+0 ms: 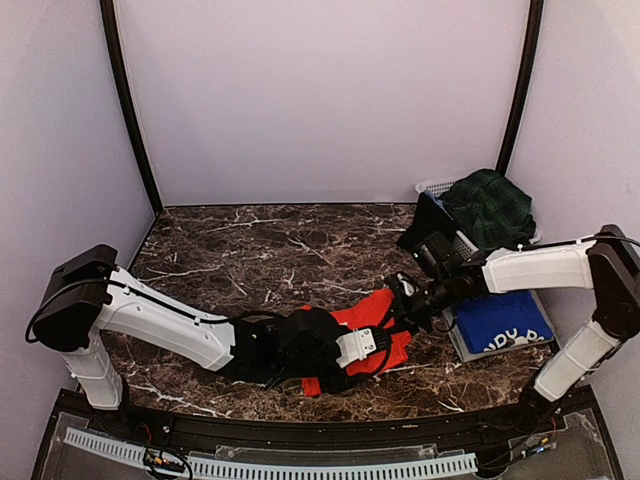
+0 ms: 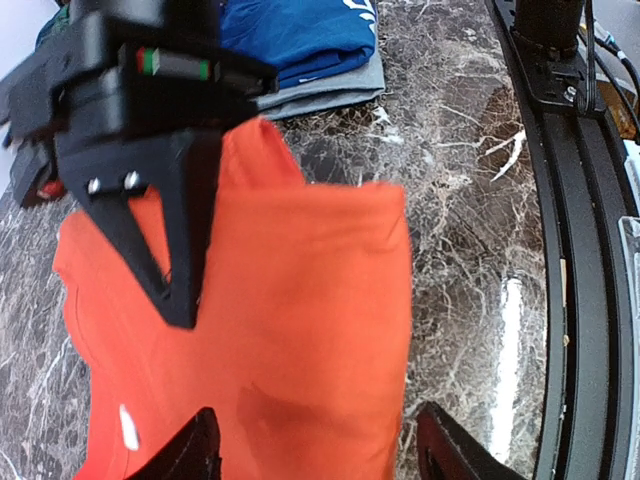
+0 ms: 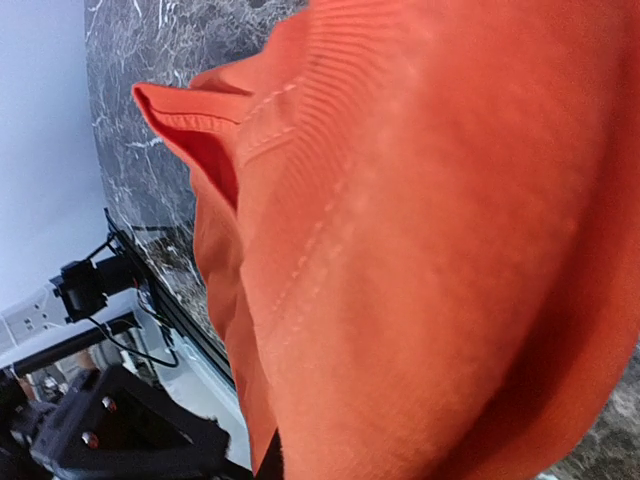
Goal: Fold and stack the mixed laundry pile
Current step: Pass from the left arm to the right, then place the square-folded T-shirt at the corner of the board.
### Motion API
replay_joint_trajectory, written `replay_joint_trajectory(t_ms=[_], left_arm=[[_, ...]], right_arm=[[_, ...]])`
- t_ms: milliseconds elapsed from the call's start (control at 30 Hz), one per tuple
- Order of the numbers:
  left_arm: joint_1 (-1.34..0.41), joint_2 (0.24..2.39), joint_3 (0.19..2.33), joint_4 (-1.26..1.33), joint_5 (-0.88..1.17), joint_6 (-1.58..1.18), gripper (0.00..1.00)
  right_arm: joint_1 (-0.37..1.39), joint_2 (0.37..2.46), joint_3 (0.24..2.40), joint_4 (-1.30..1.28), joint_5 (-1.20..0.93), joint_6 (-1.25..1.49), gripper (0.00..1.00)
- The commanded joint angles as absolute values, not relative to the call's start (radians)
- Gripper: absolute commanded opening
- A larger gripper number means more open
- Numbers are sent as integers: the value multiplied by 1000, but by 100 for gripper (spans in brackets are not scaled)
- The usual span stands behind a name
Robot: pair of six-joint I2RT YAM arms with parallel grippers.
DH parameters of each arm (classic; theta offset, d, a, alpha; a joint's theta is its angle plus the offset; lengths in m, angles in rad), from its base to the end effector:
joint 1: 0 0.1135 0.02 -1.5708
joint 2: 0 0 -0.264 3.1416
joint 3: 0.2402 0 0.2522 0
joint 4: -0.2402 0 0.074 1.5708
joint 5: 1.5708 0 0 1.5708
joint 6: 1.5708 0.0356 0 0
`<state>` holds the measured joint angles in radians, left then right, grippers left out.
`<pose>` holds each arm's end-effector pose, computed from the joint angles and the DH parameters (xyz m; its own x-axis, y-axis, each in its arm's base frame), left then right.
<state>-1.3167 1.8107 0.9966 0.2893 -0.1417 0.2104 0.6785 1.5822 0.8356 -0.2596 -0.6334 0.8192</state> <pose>0.1027 -0.3753 0.1783 0.0705 0.5509 -0.8316 0.9333 0.2578 0.2499 0.2192 0.2038 0.1684 -0.9988 -0.0488 0.0000 -0.0332 0.6801 0.7323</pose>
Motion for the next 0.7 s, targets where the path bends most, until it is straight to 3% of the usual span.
replay_joint_trajectory(t_ms=[0, 333, 667], left_arm=[[-1321, 1728, 958, 309, -155, 175, 68], [-1321, 1705, 871, 394, -147, 170, 69], [-1321, 1687, 863, 394, -107, 155, 70]], right_arm=[[666, 1452, 863, -594, -495, 683, 0], [568, 1143, 981, -1025, -184, 591, 0], [523, 1136, 1162, -1241, 64, 510, 0]])
